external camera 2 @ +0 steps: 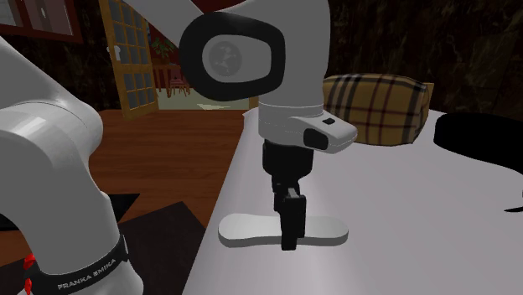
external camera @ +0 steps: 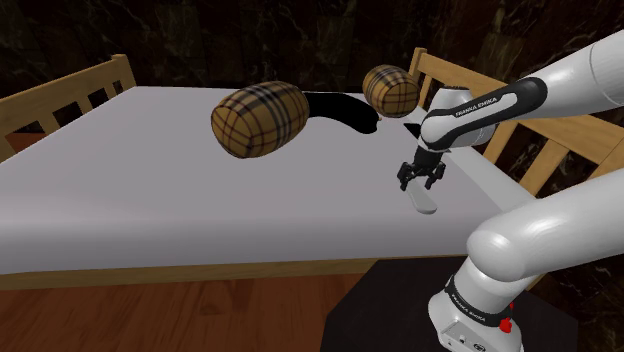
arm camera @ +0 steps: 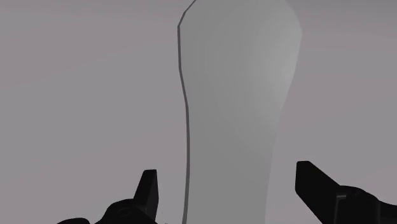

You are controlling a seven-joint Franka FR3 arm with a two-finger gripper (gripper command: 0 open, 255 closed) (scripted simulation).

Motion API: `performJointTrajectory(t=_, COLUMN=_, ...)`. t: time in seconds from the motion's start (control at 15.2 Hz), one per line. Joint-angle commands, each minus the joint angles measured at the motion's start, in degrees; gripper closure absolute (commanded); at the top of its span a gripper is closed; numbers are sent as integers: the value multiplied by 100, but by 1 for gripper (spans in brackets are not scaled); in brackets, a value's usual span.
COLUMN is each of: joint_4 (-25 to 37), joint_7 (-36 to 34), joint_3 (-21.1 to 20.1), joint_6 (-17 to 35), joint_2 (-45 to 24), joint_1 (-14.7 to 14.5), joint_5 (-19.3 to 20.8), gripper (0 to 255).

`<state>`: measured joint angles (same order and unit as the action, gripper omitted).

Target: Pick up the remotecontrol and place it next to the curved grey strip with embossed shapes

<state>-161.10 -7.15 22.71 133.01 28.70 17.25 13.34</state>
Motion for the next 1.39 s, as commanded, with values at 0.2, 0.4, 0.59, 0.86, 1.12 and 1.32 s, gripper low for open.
performJointTrajectory(t=0.2, joint_4=-1, joint_7=0, joint_3=0, joint_6=1, joint_2=0, joint_1=0, joint_5=0, gripper=255)
performJointTrajectory(t=0.4, joint_4=0, joint_7=0, joint_3=1, joint_6=2, joint_2=-1, joint_1=0, joint_5=0, gripper=255)
performJointTrajectory(t=0.59, joint_4=0, joint_7=0, joint_3=1, joint_6=2, joint_2=-1, joint_1=0, joint_5=0, gripper=255)
performJointTrajectory(t=0.86, joint_4=74, joint_7=-11, joint_3=-41, joint_6=-210, joint_2=138, joint_1=10, joint_5=-7, gripper=255)
performJointTrajectory(t=1.12, joint_4=241, joint_7=-27, joint_3=-121, joint_6=-623, joint_2=386, joint_1=22, joint_5=-33, gripper=255)
performJointTrajectory(t=1.32, joint_4=380, joint_7=-35, joint_3=-179, joint_6=-920, joint_2=545, joint_1=24, joint_5=-58, gripper=255)
